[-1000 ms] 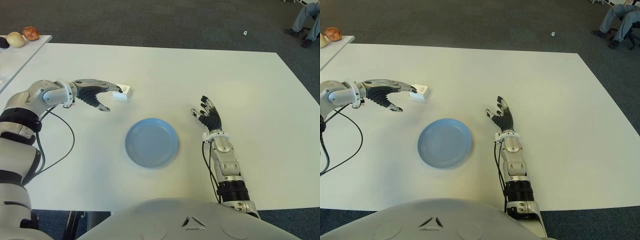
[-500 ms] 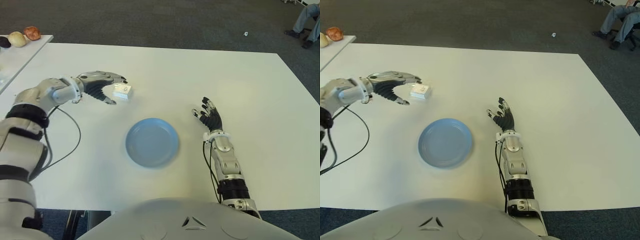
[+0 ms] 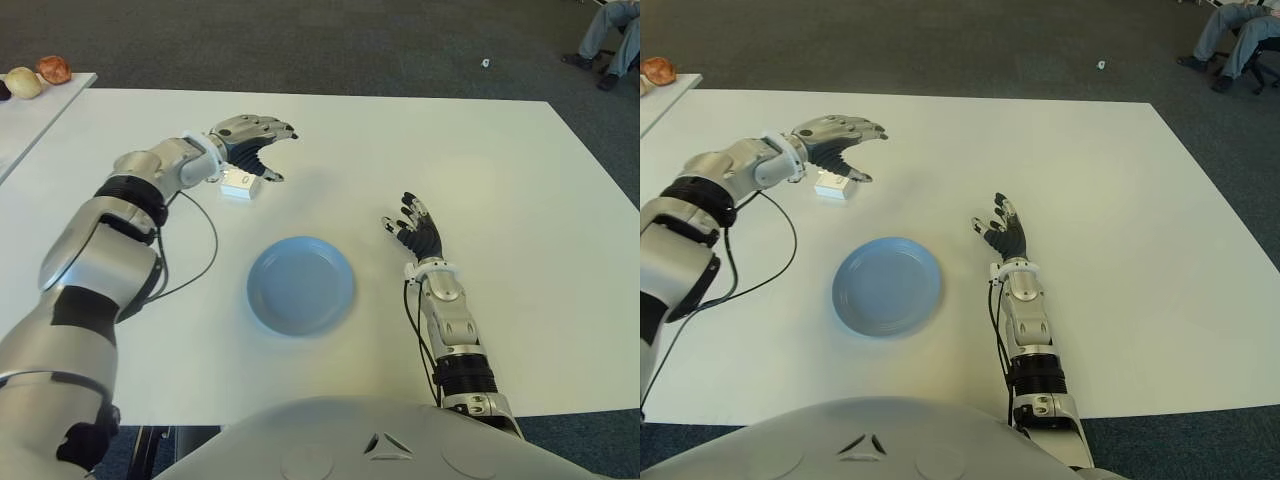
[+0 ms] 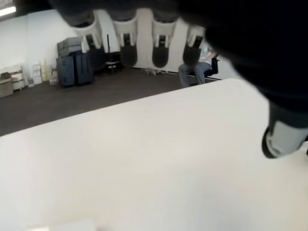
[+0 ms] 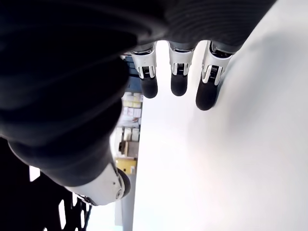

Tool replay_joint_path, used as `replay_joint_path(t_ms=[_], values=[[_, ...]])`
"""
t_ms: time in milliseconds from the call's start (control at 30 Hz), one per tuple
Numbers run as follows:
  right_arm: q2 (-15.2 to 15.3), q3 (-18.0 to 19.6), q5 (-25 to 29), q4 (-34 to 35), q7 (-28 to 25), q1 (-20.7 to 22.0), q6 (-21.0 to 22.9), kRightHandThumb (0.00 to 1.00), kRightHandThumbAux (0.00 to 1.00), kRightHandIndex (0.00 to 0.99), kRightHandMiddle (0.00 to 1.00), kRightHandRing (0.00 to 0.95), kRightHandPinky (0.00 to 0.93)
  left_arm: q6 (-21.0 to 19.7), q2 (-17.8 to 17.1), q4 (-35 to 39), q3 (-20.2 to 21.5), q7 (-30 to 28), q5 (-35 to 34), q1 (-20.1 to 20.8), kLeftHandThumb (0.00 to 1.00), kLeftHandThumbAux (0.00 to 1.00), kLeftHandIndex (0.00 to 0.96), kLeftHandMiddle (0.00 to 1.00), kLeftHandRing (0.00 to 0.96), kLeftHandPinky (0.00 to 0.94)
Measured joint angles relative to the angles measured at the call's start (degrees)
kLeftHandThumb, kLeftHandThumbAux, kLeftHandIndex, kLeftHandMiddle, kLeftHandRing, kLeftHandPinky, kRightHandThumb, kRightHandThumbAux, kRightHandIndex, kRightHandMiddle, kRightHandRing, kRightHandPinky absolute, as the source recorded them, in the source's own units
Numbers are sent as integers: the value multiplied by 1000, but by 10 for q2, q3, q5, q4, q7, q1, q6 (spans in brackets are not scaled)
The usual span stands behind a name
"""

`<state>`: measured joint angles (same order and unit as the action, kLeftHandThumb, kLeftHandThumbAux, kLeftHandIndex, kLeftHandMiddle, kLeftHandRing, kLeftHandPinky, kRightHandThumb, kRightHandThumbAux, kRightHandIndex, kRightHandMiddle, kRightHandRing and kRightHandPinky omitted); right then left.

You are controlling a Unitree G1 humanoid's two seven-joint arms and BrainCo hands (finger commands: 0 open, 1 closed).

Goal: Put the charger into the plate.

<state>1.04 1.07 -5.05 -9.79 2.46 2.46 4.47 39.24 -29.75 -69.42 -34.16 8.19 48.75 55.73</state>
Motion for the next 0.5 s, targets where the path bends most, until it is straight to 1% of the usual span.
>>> replay_joint_path(t_ms=[200,500], values=[[0,0,0,2,0,0,0,0,863,0,18,20,71,-35,20,-33,-13,22,2,-8,165,433,0,0,0,37],[0,-1,-1,27,-1,-4,4,0,861,0,19,20,69,-55,36,-50,-29,38,2,-9,161,431,0,0,0,44]])
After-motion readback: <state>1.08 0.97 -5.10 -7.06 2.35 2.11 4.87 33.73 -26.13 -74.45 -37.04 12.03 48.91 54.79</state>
